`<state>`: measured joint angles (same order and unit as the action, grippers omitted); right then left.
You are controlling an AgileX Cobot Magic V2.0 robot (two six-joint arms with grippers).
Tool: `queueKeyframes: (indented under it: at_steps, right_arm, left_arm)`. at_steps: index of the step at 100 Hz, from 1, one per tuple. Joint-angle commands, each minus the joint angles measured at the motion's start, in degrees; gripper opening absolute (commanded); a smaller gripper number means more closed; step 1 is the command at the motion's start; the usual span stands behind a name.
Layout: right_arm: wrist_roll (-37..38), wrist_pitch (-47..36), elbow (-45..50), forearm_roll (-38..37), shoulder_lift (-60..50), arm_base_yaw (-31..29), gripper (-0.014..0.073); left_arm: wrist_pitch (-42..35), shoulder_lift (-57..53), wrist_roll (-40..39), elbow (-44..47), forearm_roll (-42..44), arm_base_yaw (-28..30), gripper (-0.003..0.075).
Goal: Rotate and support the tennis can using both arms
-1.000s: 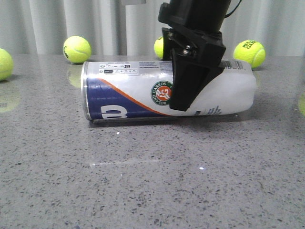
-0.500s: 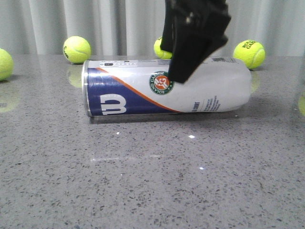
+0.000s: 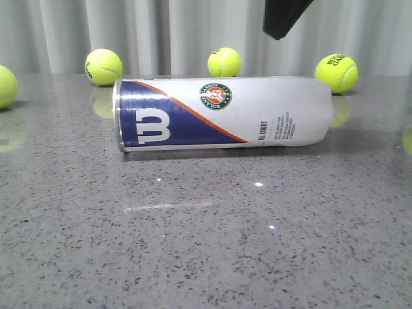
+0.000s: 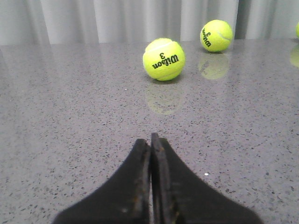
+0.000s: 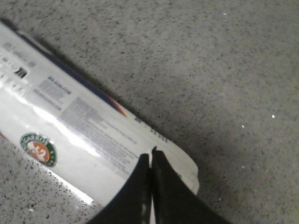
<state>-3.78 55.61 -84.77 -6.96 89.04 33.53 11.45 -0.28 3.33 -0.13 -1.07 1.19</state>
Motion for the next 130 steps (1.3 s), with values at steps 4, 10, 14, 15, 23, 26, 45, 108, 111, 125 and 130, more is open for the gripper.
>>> queueKeyframes:
  at_steps: [4,10,14,15,23,26,45,108,111,125,130]
  right_arm:
    - [8.2,-1.8,-1.4,-2.4,-3.4,-0.7,-0.0066]
    - [11.4,-1.8,-1.4,-2.2,-3.8,-1.5,-0.0066]
    - [13.6,-1.5,-1.4,-2.0,-4.4,-2.2,-0.0066]
    - [14.1,-1.2,-1.4,-2.0,-4.5,-2.4,-0.0066]
    - [15.5,0.7,-0.7,-1.6,-5.9,-3.9,-0.0066]
    - [15.5,1.1,-0.1,-1.3,-6.6,-5.0,-0.0066]
    - [15.5,-0.7,8.0,5.0,-14.1,-14.0,-0.0066]
    - [15.5,-16.9,41.3,7.7,-43.5,-30.0,-0.0066]
    - [15.5,-17.8,42.6,7.7,-44.8,-30.0,-0.0066]
    - [15.5,-23.3,49.2,7.8,-52.0,-30.0,-0.0066]
    - [15.5,-25.1,51.3,7.8,-54.8,-30.0,-0.0066]
  left_arm:
    - [-4.5,-2.2,-0.7,2.7,-0.3,0.2,-0.0021]
    - [-4.5,-2.2,-0.7,2.7,-0.3,0.2,-0.0021]
    - [-4.5,-2.2,-0.7,2.7,-0.3,0.2,-0.0021]
    - [-4.5,-2.2,-0.7,2.7,-0.3,0.2,-0.0021]
    - [-4.5,-2.2,-0.7,2.7,-0.3,0.2,-0.0021]
    - [-4.5,-2.2,-0.7,2.7,-0.3,0.2,-0.0021]
    - [-4.5,-2.2,-0.7,2.7,-0.3,0.2,-0.0021]
    - [-4.5,-2.2,-0.7,2.7,-0.3,0.2,-0.0021]
    - [-4.5,-2.2,-0.7,2.7,-0.3,0.2,-0.0021]
    - [-5.1,-2.2,-0.7,2.7,-0.3,0.2,-0.0021]
    - [-6.2,-2.2,-0.7,2.7,-0.3,0.2,-0.0021]
